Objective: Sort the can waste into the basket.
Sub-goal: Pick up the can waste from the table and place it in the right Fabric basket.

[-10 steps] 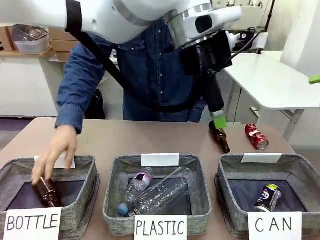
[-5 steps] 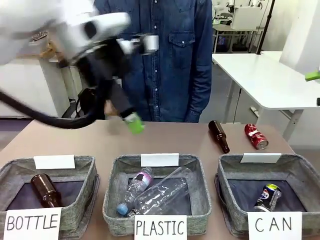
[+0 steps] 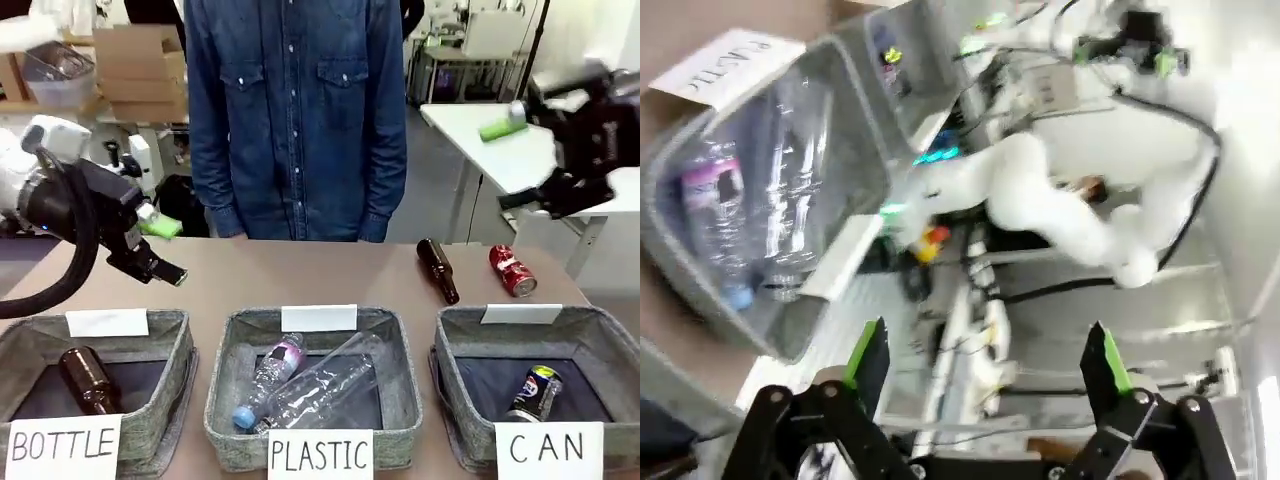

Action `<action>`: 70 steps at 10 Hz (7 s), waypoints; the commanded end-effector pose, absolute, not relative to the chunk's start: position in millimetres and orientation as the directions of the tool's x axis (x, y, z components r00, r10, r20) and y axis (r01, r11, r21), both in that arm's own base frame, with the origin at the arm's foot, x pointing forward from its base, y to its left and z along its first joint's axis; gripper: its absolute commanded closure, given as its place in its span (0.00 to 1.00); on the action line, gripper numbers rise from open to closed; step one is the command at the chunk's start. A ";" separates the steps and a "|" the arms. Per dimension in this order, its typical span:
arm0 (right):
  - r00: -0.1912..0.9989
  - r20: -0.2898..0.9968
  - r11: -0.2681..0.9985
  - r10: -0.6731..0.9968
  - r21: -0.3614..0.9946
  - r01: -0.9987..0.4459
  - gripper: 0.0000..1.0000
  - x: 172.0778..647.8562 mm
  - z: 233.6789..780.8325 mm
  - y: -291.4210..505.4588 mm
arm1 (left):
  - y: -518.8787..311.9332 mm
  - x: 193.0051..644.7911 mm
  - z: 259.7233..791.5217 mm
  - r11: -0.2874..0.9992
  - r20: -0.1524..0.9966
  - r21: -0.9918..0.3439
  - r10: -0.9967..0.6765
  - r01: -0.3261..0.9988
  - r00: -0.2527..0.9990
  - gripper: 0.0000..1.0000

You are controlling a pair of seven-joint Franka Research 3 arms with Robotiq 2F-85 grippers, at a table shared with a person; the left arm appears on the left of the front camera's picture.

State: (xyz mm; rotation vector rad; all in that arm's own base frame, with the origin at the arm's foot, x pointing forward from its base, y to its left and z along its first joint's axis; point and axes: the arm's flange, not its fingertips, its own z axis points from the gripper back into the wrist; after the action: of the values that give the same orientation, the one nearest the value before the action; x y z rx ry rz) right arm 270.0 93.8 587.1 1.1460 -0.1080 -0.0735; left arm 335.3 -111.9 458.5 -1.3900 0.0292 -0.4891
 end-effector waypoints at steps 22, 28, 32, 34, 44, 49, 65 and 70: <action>0.939 0.237 0.945 -0.249 0.271 0.182 0.00 215.4 601.7 30.4 | -99.2 330.1 450.5 0.023 0.207 -0.976 -0.239 0.219 0.949 0.00; 0.845 0.312 0.853 -0.434 0.444 0.275 0.00 361.7 554.7 -28.8 | -99.2 330.1 450.5 0.023 0.207 -0.976 -0.239 0.219 0.949 0.00; 0.917 0.206 0.810 -0.341 0.559 0.176 0.00 234.6 611.9 -75.2 | -99.2 330.1 450.5 0.023 0.207 -0.976 -0.239 0.219 0.949 0.00; 0.867 0.292 0.835 -0.404 0.505 0.219 0.00 216.8 611.9 -81.8 | -99.2 330.1 450.5 0.023 0.207 -0.976 -0.239 0.219 0.949 0.00; 0.915 0.290 0.941 -0.281 0.272 0.203 0.00 411.7 451.0 -34.9 | -99.2 330.1 450.5 0.023 0.207 -0.976 -0.239 0.219 0.949 0.00; 0.954 0.242 0.946 -0.175 0.310 0.095 0.00 487.7 401.2 -45.8 | -99.2 330.1 450.5 0.023 0.207 -0.976 -0.239 0.219 0.949 0.00; 0.935 0.299 0.958 -0.190 0.265 0.110 0.00 571.6 323.9 -68.4 | 231.6 208.9 528.7 0.564 0.160 -0.826 0.229 0.003 0.960 0.00; 0.941 0.300 0.973 -0.154 0.213 0.091 0.60 584.6 309.2 -63.9 | 231.6 208.9 528.7 0.564 0.160 -0.826 0.229 0.003 0.960 0.00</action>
State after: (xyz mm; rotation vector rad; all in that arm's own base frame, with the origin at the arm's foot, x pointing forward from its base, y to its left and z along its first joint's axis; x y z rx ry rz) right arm 580.1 -60.4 309.1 0.2027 -0.3118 -0.1610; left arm 211.8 230.6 527.5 -0.9825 -0.2602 0.1374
